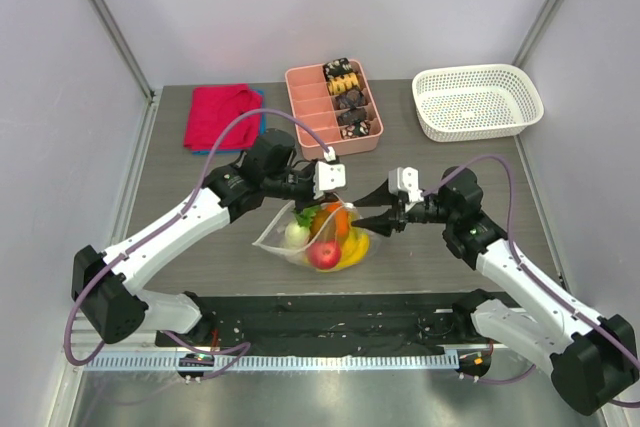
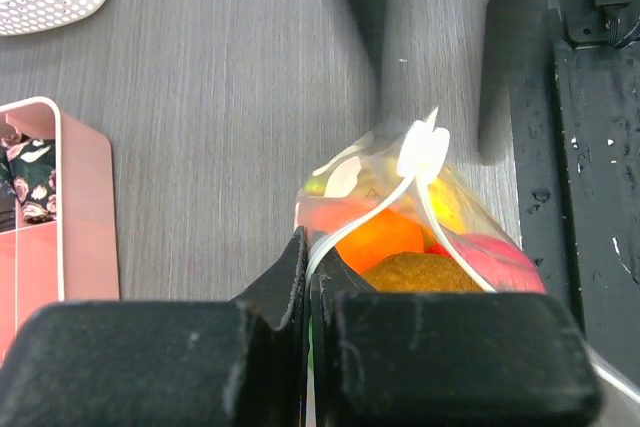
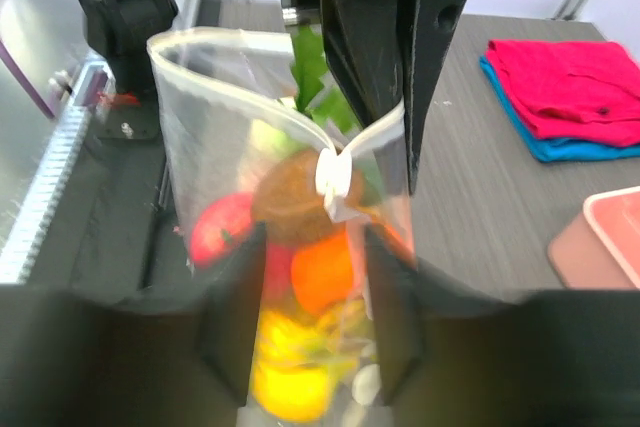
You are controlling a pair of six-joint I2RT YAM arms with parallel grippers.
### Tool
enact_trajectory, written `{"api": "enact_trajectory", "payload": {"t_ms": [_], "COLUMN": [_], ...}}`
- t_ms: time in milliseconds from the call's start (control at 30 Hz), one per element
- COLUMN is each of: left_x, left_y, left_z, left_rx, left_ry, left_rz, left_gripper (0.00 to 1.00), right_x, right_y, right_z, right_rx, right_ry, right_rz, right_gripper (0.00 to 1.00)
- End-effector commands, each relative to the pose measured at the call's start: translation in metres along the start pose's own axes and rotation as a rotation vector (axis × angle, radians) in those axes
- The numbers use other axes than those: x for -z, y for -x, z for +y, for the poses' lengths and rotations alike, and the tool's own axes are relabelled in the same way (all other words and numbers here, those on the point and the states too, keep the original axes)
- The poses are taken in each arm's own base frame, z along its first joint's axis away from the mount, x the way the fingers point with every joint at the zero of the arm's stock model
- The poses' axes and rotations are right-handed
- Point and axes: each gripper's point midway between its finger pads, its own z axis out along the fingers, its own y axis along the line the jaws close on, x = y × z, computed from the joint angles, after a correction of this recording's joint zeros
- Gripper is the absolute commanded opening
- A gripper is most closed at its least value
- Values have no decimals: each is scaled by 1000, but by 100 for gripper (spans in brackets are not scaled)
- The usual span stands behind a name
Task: Place the food in the zip-top bag and seal the zipper
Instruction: Zip the zipper food storage bag at the center of the board.
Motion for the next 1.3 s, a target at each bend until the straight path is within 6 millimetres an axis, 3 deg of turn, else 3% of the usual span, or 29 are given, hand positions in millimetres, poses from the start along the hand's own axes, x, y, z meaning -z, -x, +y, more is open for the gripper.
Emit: {"api": "enact_trajectory", "payload": {"t_ms": [0,67,300,467,567,700,833,900,933,1133,1167,1267], "left_x": [10,10,10,9,10,11,11,12,11,12,12,12], "left_y": [21,23,26,27,27,25,26,26,25,29,29,30], "left_z": [5,4,4,5,6,5,4,6,4,3,3,2], "left_rx": [-28,-32,-38,-37,-41,-41,-39,-27,-24,-31,-33,-33], "left_ry": [29,24,18,16,18,21,20,26,15,10,9,5], "left_rz": [-60,-65,-73,-76,-76,-73,-77,-76,-76,-85,-86,-88], "left_gripper": [0,0,0,0,0,0,0,0,0,0,0,0], "right_x": [1,1,-8,-16,-17,-15,-14,-13,-13,-14,-15,-16], "right_y": [1,1,15,25,20,13,10,9,9,7,9,14], "right_z": [-5,-6,-18,-20,-20,-17,-15,-15,-16,-20,-21,-24], "right_rx": [25,32,-6,-50,-42,-55,-52,-31,-31,-23,-18,-7], "right_ry": [-10,-18,-45,-15,-9,-12,-15,-16,-21,-34,-34,-39], "right_rz": [29,24,-66,-125,-121,-107,-109,-106,-106,-107,-117,-135], "right_gripper": [64,74,72,59,43,41,21,28,44,45,42,20]}}
